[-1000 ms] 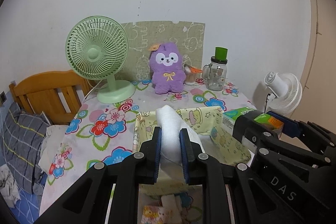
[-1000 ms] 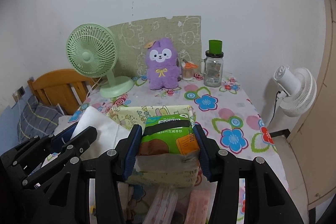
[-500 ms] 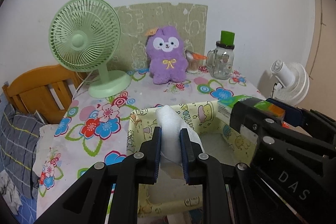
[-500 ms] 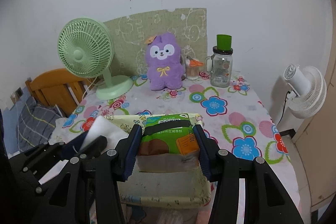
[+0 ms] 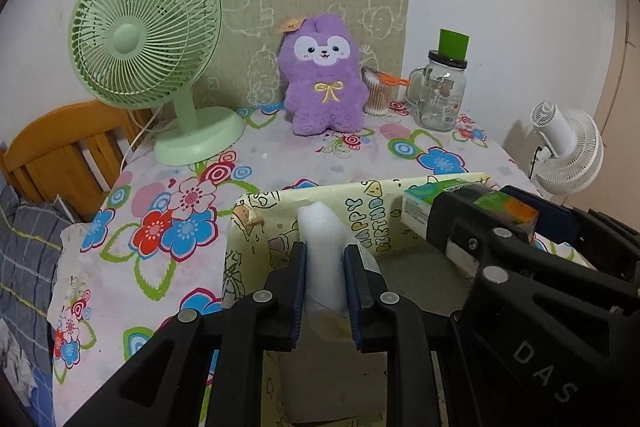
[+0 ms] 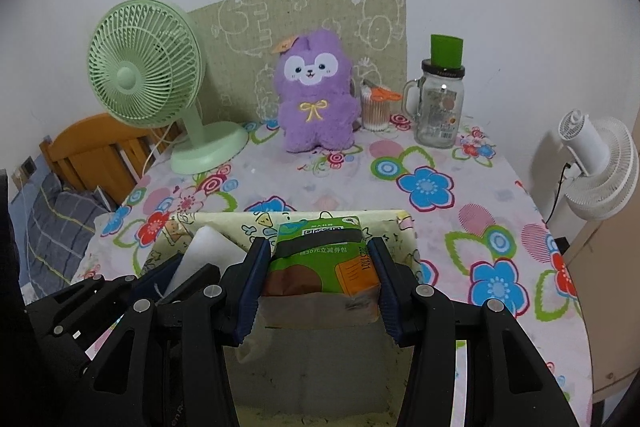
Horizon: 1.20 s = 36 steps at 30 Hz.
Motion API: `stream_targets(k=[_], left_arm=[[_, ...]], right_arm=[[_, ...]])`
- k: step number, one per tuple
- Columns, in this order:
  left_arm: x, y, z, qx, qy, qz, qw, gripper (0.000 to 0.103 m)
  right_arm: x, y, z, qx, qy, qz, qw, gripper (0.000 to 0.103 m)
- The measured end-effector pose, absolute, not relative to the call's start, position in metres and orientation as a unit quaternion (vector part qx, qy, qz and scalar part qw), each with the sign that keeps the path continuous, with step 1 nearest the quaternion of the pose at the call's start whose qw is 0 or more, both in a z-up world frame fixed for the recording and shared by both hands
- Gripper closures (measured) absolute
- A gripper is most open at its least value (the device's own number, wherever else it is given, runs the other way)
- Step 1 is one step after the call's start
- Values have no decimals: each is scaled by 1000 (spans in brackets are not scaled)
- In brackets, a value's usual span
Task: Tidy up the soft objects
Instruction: 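Carry the tissue pack with the left gripper while the right gripper carries the green packet into the box, then open both grippers to release the items into the box and withdraw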
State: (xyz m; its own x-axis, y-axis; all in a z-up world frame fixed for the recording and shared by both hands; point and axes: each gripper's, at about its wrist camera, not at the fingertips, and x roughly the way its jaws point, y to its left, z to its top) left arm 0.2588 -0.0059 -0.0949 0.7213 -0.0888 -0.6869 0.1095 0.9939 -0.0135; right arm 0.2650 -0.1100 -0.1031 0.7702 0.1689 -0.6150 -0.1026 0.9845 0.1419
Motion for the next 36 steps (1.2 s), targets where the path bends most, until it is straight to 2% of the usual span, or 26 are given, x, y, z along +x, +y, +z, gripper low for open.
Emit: stream_targets(k=[2,8,14,16,17,21,23,25,27,36], left_arm=[[261,-6,-97,16,371,-52,927,84],[267,-2,-102,13,375,-35,926,63],[271,1,-102,11,376,-49,925,55],[270,0,-101,12,377,-60,924,45],[269,-1,-101,13,377,-66,924,42],[263,-9,-97,34,370,-67,926,15],[259,-10,-94,36,364,-67,928,12],[257,-10,-90,37,361,-59,930,2],[252,-11,-87,46,356,-46,932,0],[223,-7,-71,33,344,-38,937,0]], right_arm=[[269,-109,-106,51,334,74,938,49],[274,-106,-110,45,333,74,939,49],[276,-105,-112,50,336,78,937,47],[278,-104,-113,51,341,83,935,46],[278,-103,-114,51,345,85,933,43],[276,-103,-113,50,344,80,934,25],[274,-103,-111,47,343,76,935,16],[272,-104,-109,44,342,70,936,11],[268,-106,-107,46,342,68,936,8],[242,-111,-95,52,340,85,935,8]])
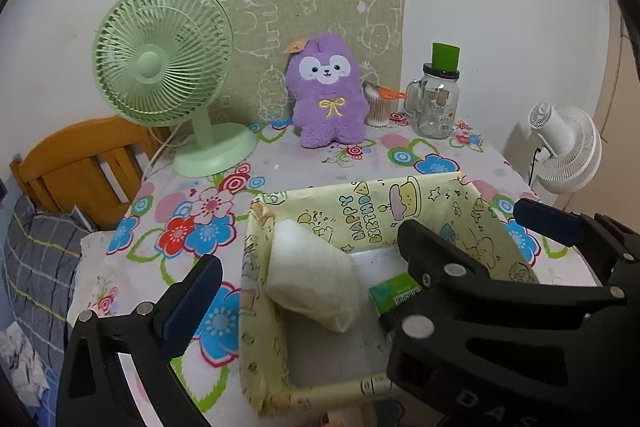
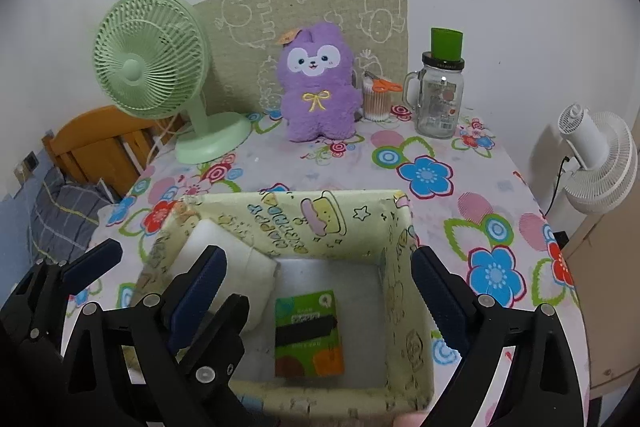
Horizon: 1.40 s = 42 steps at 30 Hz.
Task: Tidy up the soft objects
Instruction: 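Open both grippers to release the items into the box and withdraw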
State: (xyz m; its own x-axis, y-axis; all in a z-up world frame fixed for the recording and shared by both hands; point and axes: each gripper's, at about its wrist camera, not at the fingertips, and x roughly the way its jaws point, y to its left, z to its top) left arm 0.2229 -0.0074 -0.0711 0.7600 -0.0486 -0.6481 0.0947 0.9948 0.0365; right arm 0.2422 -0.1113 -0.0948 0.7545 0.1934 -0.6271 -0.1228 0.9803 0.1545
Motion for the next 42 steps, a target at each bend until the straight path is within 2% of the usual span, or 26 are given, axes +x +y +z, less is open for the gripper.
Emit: stream_targets(k=[22,42], left_arm=[[135,-9,-37,30,294,-46,954,0],[75,-15,-43,3,279,-53,959,0]], right_arm=[[143,-118,-58,51,288,80,953,7],[80,-123,-61,27,268,85,959,7]])
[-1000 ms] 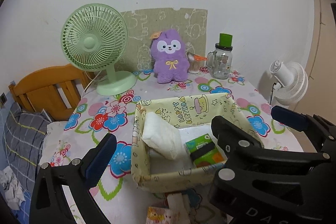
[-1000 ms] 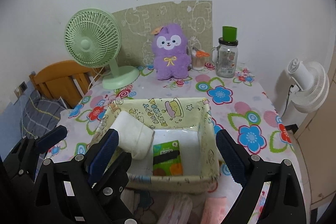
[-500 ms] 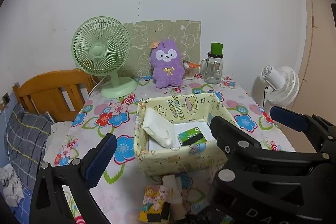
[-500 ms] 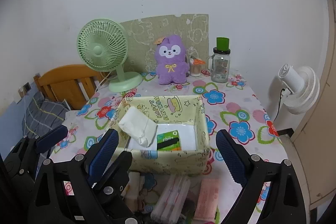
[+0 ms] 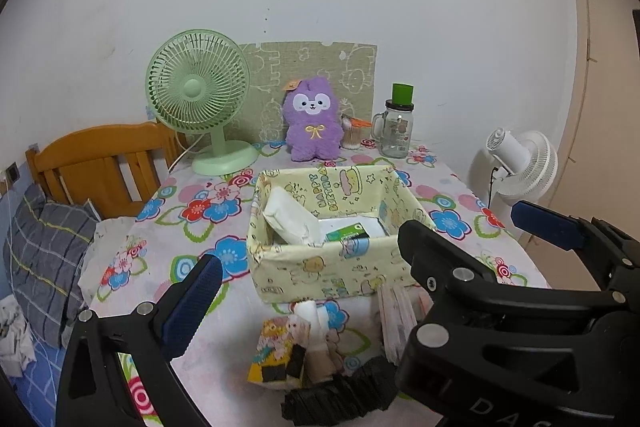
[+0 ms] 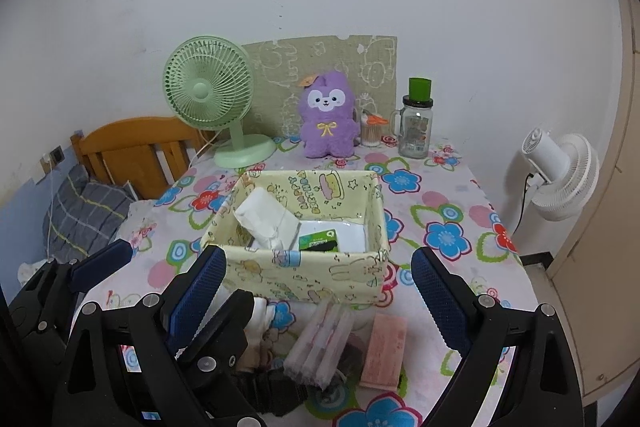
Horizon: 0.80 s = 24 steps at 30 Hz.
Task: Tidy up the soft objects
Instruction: 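Open both grippers to release the items into the box and withdraw, then grasp the black plastic bag with the left gripper while the right gripper grasps the clear tube pack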
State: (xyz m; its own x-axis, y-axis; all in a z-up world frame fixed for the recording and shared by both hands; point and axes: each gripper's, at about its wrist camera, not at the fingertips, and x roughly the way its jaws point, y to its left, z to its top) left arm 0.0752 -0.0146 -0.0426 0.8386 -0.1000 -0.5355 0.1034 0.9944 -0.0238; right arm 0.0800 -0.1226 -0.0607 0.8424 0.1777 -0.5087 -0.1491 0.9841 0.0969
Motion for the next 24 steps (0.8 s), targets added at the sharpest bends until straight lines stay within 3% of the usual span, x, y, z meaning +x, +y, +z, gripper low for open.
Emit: stream_targets(k=[24], left_arm=[[45,-33,-92,1,296,-53,954,1]], right_arm=[[46,-137,-111,20,272,80,959,8]])
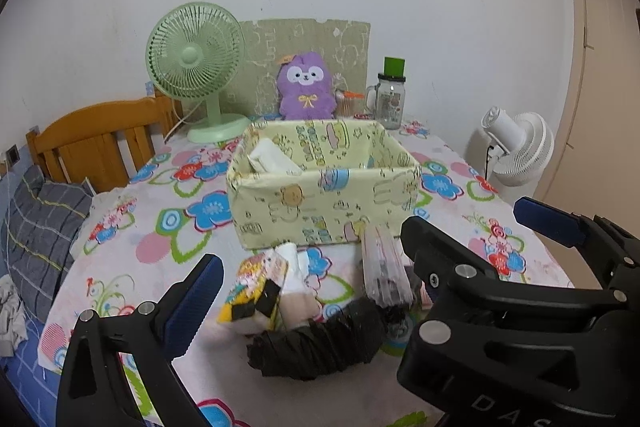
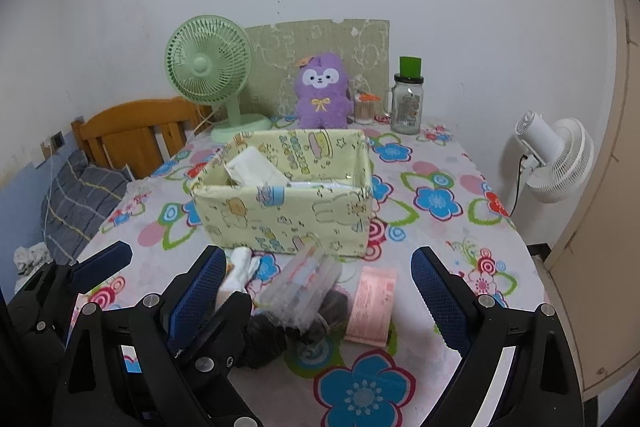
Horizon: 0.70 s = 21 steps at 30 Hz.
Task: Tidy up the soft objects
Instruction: 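Grasp the black plastic bag with the left gripper while the right gripper grasps the clear tube pack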
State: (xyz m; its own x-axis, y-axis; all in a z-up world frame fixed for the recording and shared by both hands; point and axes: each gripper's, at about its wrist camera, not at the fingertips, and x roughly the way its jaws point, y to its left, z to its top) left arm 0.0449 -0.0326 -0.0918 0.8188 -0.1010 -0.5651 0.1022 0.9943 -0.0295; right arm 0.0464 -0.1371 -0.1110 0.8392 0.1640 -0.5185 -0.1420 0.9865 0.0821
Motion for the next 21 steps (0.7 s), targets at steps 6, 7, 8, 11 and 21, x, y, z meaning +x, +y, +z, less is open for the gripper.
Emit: stream_targets(k=[6,7,8,11,21], left_arm=[[42,-38,-107,3,305,-59,951,5],[41,-39,-109,3,306,-61,950,6],[41,-40,-110,3,307,-62,950,6],[41,-43,-117,5,313,-66,947,9],[50,-49,-143,13,350,-71,934,26]], right_arm=[[44,-140,-127,23,281,78,956,8],[44,-141,-130,23,283,77,956,8],[43,-142,-132,24,284,75,956,8],[42,-143,-138,23,288,71,955,8],[46,-143,-162,19,309,67,949,7]])
